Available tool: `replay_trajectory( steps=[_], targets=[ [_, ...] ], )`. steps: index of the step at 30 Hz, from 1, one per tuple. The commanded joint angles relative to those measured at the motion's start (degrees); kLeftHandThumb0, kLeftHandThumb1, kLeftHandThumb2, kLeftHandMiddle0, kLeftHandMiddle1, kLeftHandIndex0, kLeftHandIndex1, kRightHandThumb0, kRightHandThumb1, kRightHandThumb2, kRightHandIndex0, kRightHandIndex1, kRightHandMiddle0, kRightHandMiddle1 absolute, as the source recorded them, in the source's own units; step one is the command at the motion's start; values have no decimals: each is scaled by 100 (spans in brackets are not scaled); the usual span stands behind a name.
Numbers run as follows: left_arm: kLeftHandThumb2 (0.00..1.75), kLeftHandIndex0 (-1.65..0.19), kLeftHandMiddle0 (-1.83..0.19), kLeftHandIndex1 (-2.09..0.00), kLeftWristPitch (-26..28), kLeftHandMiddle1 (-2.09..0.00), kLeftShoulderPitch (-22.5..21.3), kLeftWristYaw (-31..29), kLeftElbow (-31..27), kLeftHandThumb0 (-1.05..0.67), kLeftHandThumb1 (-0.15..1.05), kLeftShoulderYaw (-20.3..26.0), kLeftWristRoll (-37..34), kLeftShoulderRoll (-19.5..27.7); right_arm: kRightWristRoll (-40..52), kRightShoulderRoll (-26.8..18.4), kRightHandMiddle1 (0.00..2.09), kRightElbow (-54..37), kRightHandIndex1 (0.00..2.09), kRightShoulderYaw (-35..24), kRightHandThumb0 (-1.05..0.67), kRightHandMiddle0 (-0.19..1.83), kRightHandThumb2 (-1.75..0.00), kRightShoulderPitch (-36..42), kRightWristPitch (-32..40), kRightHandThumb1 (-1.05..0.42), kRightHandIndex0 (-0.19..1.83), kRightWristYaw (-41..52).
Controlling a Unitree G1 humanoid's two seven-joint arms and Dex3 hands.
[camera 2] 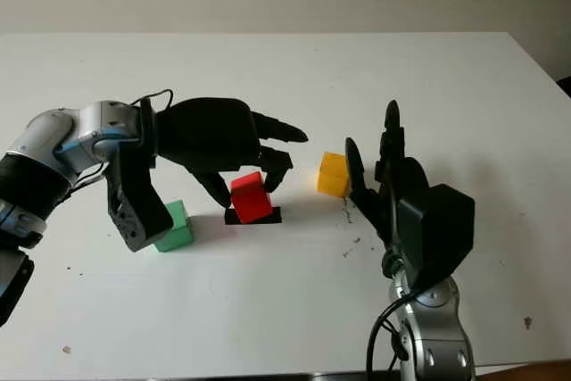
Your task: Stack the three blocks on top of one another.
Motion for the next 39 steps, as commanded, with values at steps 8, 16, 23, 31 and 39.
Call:
replay_trajectory(
  steps=[8,16,23,31,39],
  targets=[
    [5,-40,-23,-139,16,-5,-5,185,-133,-38,89,-189,410,55,-4,-14,5,-133,0,-6,-71,-17,-53,37,-100,-105,-19,28],
    [5,-42,-22,-138,15,-5,-2,518,-214,-33,89,-273,786,109,-8,-41,5,-164,0,-8,-72,-18,-55,23,0,-105,-19,86],
    [6,-34,-21,-147,-40,-5,39,654,-137,-33,91,-307,770,109,7,-13,5,-149,0,-11,-71,-18,-53,29,-44,-105,-19,77],
    [6,-29,-20,-142,-105,-5,97,250,114,-50,95,-284,168,1,40,34,5,-140,0,-34,-71,-18,-53,14,-27,-105,-19,51],
    [5,-16,-7,-68,-75,-4,69,70,-15,-54,95,-291,201,56,-4,17,5,-189,0,-1,-71,-18,-54,35,12,-105,-19,65]
  ],
)
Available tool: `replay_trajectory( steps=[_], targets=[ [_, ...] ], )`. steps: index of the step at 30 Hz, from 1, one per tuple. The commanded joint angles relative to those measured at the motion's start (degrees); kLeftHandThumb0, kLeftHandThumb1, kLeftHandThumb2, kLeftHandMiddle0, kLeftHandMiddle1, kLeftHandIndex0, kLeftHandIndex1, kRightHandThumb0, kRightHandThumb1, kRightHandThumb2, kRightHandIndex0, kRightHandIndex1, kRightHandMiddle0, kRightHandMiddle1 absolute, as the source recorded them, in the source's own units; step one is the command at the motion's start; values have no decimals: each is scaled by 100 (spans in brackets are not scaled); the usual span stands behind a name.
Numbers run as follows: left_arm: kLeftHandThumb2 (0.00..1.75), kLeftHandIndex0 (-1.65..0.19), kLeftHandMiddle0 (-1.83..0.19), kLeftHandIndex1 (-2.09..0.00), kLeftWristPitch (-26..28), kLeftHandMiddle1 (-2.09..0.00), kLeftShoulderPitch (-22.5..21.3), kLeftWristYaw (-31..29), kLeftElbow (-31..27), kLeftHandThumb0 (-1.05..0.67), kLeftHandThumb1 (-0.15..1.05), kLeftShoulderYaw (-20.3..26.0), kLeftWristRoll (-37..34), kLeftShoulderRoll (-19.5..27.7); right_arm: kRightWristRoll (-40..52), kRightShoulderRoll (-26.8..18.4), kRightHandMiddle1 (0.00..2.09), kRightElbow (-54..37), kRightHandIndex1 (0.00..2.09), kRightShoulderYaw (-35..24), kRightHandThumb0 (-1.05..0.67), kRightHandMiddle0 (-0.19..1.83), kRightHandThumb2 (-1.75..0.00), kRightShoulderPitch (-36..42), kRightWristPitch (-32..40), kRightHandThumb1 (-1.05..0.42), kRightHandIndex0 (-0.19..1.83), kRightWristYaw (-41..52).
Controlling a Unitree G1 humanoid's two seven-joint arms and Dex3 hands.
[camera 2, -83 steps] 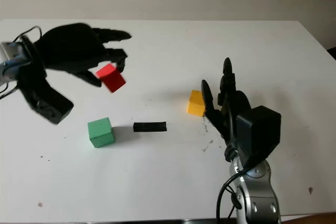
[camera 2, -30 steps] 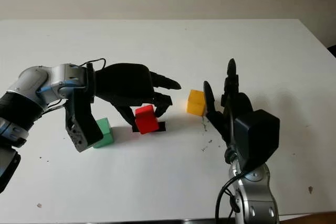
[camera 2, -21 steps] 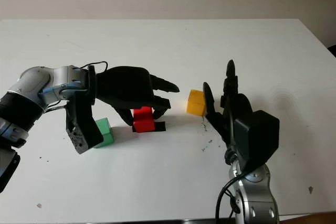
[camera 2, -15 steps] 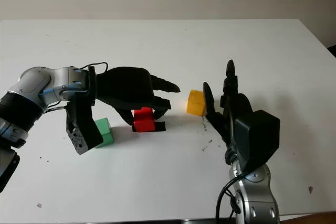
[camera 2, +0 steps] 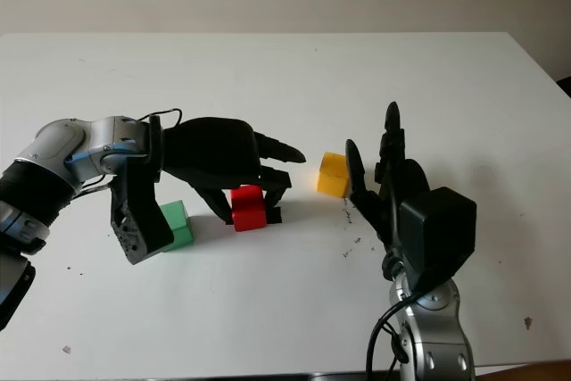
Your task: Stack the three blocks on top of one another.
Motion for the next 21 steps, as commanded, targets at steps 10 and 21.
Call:
replay_trajectory(
  steps=[10,21],
  targets=[
    [5,-2,11,-9,180,-3,46,227,-318,-42,97,-46,518,165,57,-19,5,-192,0,-2,-70,-18,-54,46,21,-105,-19,38],
    [6,12,18,-4,443,-3,87,169,-382,-28,94,72,476,327,162,8,5,-179,0,-34,-72,-19,-53,27,95,-105,-19,51]
  ],
)
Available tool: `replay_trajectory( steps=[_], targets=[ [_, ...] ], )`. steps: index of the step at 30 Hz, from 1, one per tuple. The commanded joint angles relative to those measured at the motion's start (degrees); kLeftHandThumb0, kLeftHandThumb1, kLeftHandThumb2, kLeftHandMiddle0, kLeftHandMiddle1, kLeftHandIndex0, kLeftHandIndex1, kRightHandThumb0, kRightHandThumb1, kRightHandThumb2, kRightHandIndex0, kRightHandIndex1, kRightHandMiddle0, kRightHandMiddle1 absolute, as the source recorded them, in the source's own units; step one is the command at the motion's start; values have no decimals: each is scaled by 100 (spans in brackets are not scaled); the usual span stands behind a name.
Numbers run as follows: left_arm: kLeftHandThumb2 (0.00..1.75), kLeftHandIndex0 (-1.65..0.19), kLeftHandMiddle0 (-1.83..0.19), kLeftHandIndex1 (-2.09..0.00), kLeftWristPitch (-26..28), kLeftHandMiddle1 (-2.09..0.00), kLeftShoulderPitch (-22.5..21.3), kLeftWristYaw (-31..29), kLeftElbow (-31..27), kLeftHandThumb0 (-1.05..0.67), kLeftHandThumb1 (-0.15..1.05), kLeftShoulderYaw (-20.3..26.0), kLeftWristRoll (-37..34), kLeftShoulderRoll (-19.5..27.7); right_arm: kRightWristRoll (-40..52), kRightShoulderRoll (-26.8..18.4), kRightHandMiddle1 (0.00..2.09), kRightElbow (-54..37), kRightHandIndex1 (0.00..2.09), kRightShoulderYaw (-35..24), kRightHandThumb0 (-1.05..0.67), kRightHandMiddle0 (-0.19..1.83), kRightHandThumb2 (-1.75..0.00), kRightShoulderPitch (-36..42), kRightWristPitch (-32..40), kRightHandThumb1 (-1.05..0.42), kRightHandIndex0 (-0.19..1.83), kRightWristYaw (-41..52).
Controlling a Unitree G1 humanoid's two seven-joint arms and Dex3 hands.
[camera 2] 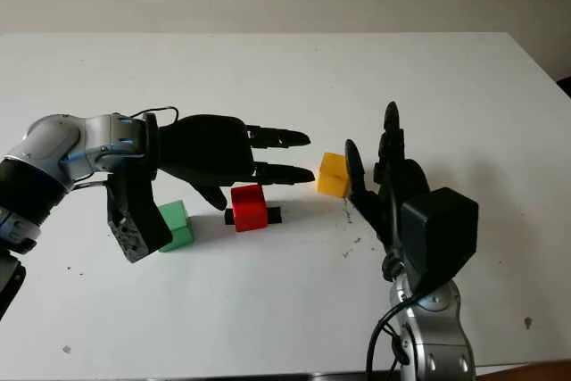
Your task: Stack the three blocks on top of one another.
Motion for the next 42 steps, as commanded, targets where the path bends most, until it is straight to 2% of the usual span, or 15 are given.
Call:
replay_trajectory(
  steps=[1,5,10,13,14,16,20,22,24,27,29,30,33,36,42],
  targets=[
    [6,12,18,-4,64,-3,70,58,-58,-24,95,111,-99,144,34,-4,5,-98,0,-13,-72,-19,-53,2,-41,-105,-19,9],
    [7,16,19,-4,322,0,65,-387,-197,-17,99,275,-421,330,31,-6,5,-94,0,-4,-71,-19,-53,13,-79,-105,-19,-24],
    [5,12,19,-6,820,0,65,-1421,-365,-14,95,603,-1250,534,-40,-69,5,-71,0,6,-71,-18,-53,-9,-89,-105,-19,-26],
    [24,3,18,-8,1156,-3,154,-1786,-256,-16,103,991,-2084,528,-71,-86,6,-13,0,1,-71,-18,-53,-52,-131,-105,-19,-20],
    [37,2,18,-8,1320,-4,194,-1895,-231,-24,104,1144,-2392,506,-73,-88,6,8,0,-4,-71,-17,-53,-74,-144,-105,-19,-16],
    [45,1,18,-6,1644,-5,269,-2033,-163,-31,102,1456,-2963,464,-73,-86,6,30,0,-22,-72,-17,-53,-116,-173,-105,-19,-12],
    [43,8,17,-3,1992,-5,598,-1663,-30,-53,104,2203,-3852,417,13,-128,5,9,0,-124,-67,-18,-53,-190,-238,-105,-19,57],
    [43,12,17,-3,2214,-6,907,-1374,-66,-65,105,2599,-4246,331,24,-234,5,-13,0,-199,-64,-18,-53,-270,-207,-105,-19,121],
    [42,12,15,-3,2656,-6,1274,-1213,-140,-71,105,3012,-4812,111,37,-381,6,-42,0,-294,-66,-17,-51,-406,-78,-105,-19,197],
    [45,13,13,-4,3011,-6,1827,-1010,-290,-67,105,3461,-5441,-190,-300,-917,8,32,4,-299,-68,-10,-46,-656,-57,-105,-13,389],
    [48,11,10,-6,3266,-7,2213,-962,-395,-61,105,3810,-6034,-513,-278,-1189,9,117,6,-395,-68,-5,-30,-903,-6,-105,-9,589],
    [47,10,10,-6,3400,-7,2402,-850,-518,-59,105,3919,-6193,-661,-254,-1309,9,151,6,-434,-68,-5,-26,-997,32,-105,-8,691],
    [46,10,8,-6,3883,-6,3049,-335,-1075,-70,105,4077,-6281,-1035,-306,-1788,10,234,8,-457,-69,-1,-17,-1297,322,-105,-4,1053],
    [46,17,14,-3,4172,-4,3584,-242,-1497,-73,105,4236,-6606,-1366,-386,-2178,9,208,7,-386,-68,0,-14,-1621,860,-105,-5,1360],
    [57,19,18,-1,4220,-4,4050,-115,-1763,-65,105,4455,-6890,-1740,-1010,-2955,10,402,10,104,-68,7,-9,-2024,998,-104,2,1833]
  ],
)
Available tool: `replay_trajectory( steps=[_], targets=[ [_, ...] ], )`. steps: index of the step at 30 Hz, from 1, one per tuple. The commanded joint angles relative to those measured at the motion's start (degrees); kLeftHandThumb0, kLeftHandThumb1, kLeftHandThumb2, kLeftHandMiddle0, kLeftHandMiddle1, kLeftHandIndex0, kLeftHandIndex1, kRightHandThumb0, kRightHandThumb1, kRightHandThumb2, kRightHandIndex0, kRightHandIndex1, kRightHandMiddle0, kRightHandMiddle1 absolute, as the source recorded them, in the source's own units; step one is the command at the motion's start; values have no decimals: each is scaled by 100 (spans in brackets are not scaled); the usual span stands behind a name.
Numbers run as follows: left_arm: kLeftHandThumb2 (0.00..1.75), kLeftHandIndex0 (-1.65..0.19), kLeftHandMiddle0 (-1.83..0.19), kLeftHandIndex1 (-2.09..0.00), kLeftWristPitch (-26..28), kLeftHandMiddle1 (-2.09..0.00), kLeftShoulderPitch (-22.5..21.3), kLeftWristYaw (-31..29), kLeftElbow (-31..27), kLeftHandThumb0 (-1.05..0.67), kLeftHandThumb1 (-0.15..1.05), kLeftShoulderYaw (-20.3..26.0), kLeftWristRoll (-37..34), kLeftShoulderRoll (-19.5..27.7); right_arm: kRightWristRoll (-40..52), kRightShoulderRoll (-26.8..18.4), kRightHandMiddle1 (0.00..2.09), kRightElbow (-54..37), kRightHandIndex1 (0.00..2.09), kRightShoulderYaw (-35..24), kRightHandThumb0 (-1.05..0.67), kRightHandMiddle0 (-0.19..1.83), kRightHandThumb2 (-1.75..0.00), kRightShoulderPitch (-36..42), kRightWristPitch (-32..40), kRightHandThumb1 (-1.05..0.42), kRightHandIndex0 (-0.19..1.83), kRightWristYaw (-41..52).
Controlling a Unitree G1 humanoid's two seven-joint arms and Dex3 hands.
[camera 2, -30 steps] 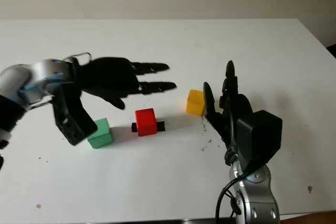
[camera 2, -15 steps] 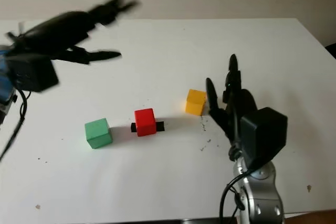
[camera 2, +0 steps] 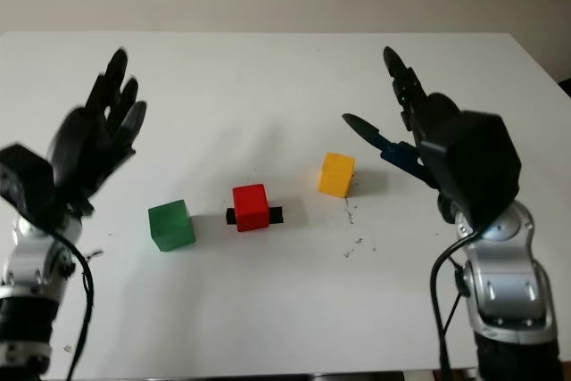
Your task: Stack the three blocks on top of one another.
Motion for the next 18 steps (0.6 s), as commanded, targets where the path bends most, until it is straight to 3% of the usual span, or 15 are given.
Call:
replay_trajectory(
  steps=[1,5,9,18],
  targets=[
    [58,19,18,-1,-83,-5,109,59,-132,-64,105,127,-50,-103,-165,-266,11,124,10,167,-68,9,-8,-193,-35,-103,3,145],
    [59,18,17,-3,-179,-5,242,213,-105,-60,105,169,49,-225,-466,-576,11,436,9,455,-64,15,-4,-396,-192,-96,4,427],
    [58,19,19,-1,-151,-4,300,328,-231,-62,105,169,152,-223,-649,-852,10,861,8,661,-63,19,-3,-568,-824,-90,4,739],
    [57,19,19,0,-15,-2,341,352,-372,-65,105,255,115,-276,-1499,-1715,8,2045,7,1219,-61,21,-4,-1373,-3131,-83,3,1331]
  ],
)
